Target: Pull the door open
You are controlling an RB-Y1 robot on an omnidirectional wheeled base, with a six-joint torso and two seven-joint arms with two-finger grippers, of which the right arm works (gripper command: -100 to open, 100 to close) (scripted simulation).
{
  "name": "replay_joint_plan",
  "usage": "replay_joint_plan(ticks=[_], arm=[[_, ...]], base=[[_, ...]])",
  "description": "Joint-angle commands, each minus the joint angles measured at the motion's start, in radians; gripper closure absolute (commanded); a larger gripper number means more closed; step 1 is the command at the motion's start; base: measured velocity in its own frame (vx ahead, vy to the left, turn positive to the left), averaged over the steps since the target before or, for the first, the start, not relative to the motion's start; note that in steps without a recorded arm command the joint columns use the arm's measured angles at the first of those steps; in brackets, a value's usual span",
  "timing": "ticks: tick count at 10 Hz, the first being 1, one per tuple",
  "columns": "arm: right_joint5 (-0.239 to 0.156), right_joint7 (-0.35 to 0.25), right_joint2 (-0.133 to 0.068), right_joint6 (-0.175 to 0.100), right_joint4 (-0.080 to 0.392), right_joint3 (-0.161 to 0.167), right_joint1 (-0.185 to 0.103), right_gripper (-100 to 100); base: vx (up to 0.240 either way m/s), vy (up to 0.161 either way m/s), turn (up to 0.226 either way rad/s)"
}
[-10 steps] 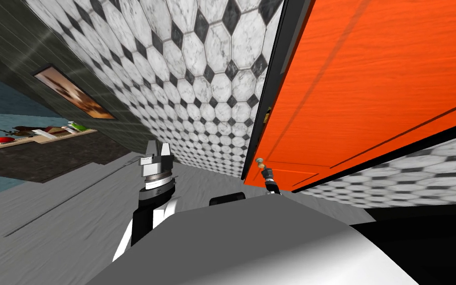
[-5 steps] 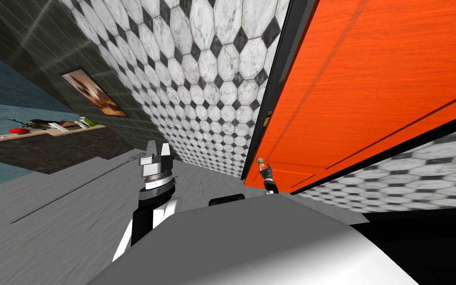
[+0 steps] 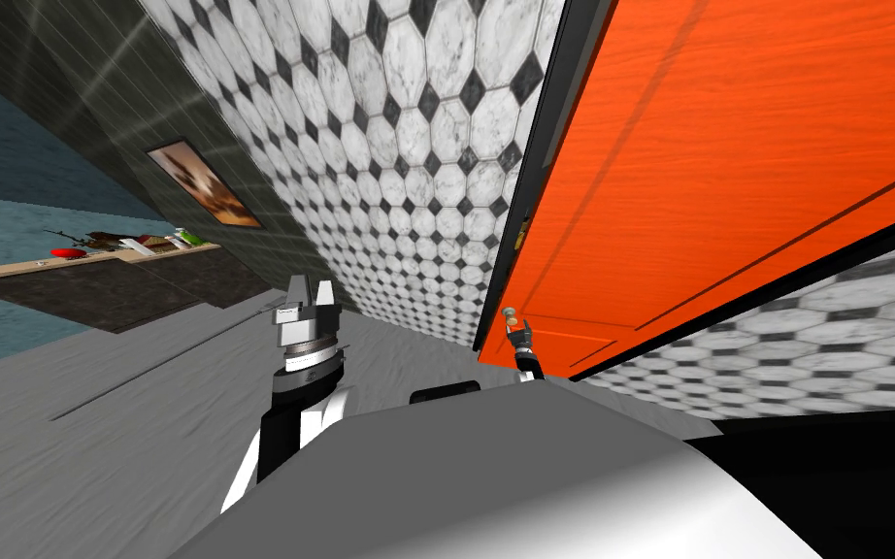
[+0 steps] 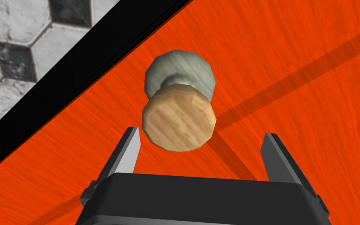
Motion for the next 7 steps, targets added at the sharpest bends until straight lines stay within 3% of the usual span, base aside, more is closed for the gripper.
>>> replay_joint_plan(ticks=[1,7], arm=[[-0.023,-0.050,0.006,0.007,-0.005,0.008,-0.004,-100],[-0.070,-0.183,0.020,0.020,-0.017,0.024,-0.012,-100]], base=[[-0.065,-0.004,0.046],[-0.048,-0.007,0.027]])
